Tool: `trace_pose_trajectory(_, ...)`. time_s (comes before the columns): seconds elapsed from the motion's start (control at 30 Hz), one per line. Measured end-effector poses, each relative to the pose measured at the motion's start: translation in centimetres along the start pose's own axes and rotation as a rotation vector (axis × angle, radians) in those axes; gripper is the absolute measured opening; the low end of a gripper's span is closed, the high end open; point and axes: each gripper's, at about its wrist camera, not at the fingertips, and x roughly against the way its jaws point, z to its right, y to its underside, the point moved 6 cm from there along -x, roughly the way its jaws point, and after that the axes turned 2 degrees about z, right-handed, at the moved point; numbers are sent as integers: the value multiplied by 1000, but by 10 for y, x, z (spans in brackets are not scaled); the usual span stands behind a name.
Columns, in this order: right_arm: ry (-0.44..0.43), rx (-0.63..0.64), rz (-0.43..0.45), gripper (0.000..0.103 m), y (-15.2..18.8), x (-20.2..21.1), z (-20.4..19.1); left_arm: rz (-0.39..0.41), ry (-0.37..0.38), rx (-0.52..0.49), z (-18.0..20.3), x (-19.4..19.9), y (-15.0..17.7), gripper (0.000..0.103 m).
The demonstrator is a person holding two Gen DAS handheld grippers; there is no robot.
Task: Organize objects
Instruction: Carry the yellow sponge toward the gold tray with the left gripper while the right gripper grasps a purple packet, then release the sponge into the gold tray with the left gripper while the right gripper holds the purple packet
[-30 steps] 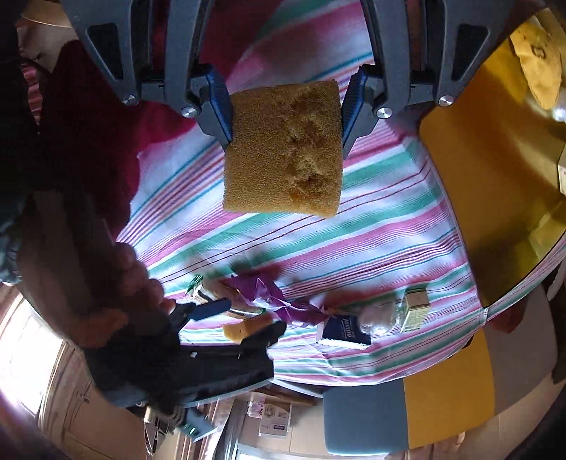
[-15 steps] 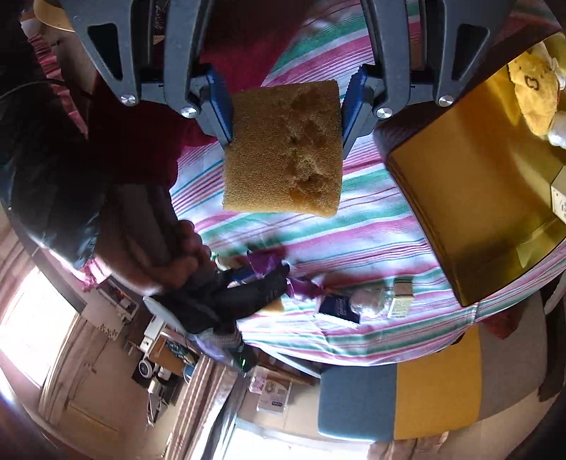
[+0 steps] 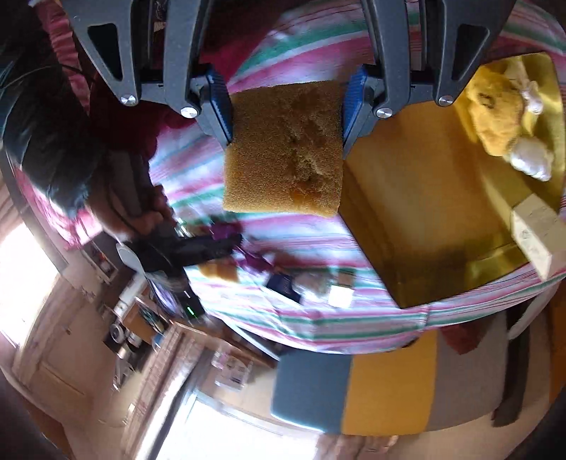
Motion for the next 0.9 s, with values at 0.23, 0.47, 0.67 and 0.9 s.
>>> trace_pose_trajectory(0.23,-12,-26,-20,44,4,0,5,42,-104,128,-72,15,-24,54)
trace_pose_trajectory(0.47,13,11,-24,45,5,0,6,33,-222,241,-156,-1,-61,54)
trace_pose_trajectory(0.67,35,50,-17,45,7,3,5,-13,-310,276,-205,-44,-82,54)
trace_pose_trajectory(0.9,42,76,-12,45,9,9,0,-73,-424,318,-249,-91,-89,55)
